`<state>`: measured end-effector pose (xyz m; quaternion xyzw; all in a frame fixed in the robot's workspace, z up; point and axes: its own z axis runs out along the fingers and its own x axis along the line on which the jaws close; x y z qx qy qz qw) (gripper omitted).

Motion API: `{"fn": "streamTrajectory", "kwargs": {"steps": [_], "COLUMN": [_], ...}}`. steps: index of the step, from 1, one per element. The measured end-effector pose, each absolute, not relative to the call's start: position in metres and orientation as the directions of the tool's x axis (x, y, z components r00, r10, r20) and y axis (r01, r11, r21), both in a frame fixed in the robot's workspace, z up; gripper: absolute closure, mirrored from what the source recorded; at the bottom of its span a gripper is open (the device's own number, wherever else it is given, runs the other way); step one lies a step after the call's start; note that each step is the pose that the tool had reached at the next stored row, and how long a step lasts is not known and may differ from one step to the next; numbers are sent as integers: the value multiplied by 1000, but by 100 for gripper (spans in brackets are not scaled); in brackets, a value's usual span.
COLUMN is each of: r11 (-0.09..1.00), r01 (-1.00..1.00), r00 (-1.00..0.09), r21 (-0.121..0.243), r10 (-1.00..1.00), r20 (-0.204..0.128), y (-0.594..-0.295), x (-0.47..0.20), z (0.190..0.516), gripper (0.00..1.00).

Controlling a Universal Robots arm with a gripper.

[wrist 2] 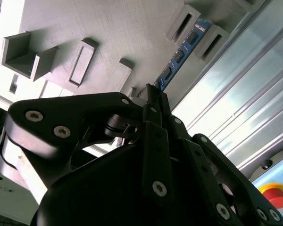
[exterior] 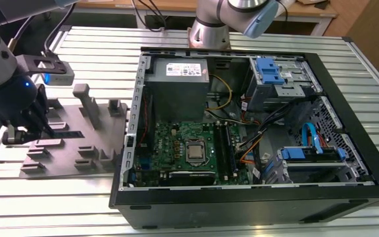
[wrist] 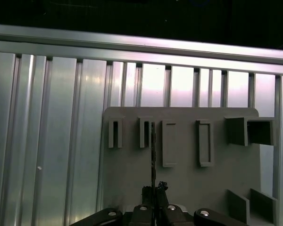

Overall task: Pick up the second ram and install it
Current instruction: 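Pick up the second ram and move it above second insertion slot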

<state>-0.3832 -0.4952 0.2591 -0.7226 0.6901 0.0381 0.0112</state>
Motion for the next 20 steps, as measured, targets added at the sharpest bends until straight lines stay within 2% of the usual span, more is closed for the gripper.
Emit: {"fn": "streamTrajectory", "kwargs": {"steps": [20], "r11": [-47], "r01": [-998], "r00": [45], "r21": [37], "r10": [-997], "r20": [-71], "y": [-495], "x": [-383], "z": [287], "gripper": [86]}}
